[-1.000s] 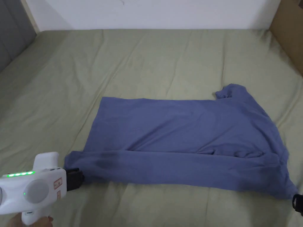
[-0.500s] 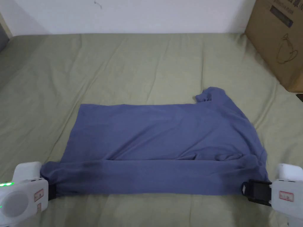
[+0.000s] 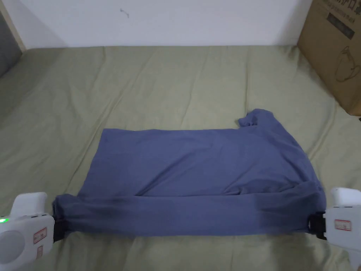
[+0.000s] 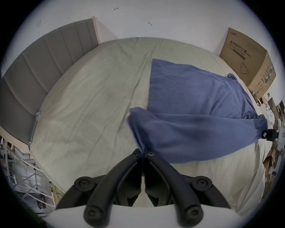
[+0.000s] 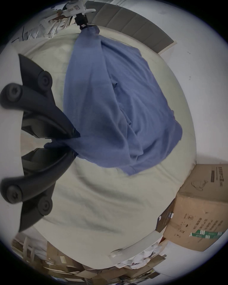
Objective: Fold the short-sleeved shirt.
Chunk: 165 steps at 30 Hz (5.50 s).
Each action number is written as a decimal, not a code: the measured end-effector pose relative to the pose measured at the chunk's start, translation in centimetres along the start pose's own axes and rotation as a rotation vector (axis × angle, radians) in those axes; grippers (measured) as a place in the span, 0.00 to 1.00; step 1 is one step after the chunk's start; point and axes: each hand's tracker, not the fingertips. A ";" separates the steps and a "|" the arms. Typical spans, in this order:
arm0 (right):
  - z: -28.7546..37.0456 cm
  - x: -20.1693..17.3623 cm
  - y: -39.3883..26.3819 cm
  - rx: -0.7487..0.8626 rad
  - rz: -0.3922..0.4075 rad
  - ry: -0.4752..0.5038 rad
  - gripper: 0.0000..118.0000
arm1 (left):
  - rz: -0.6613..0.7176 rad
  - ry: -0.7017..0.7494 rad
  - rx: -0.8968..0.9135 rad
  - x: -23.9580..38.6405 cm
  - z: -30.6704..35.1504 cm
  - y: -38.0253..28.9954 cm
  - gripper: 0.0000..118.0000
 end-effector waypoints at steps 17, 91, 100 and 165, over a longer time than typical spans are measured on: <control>2.8 4.0 -9.6 -0.060 -0.095 -0.031 0.74 | 0.022 -0.020 -0.062 0.6 3.6 -9.2 0.58; -11.5 3.8 20.1 -0.077 0.059 -0.121 0.00 | -0.052 -0.045 -0.132 7.7 -15.9 20.3 0.03; -1.9 3.9 18.2 0.029 0.090 -0.027 0.00 | -0.073 -0.110 0.010 5.4 -6.0 18.3 0.03; 3.8 -12.5 -6.7 0.062 0.249 0.213 0.00 | 0.742 -0.617 -0.122 -7.6 -4.9 -9.6 0.05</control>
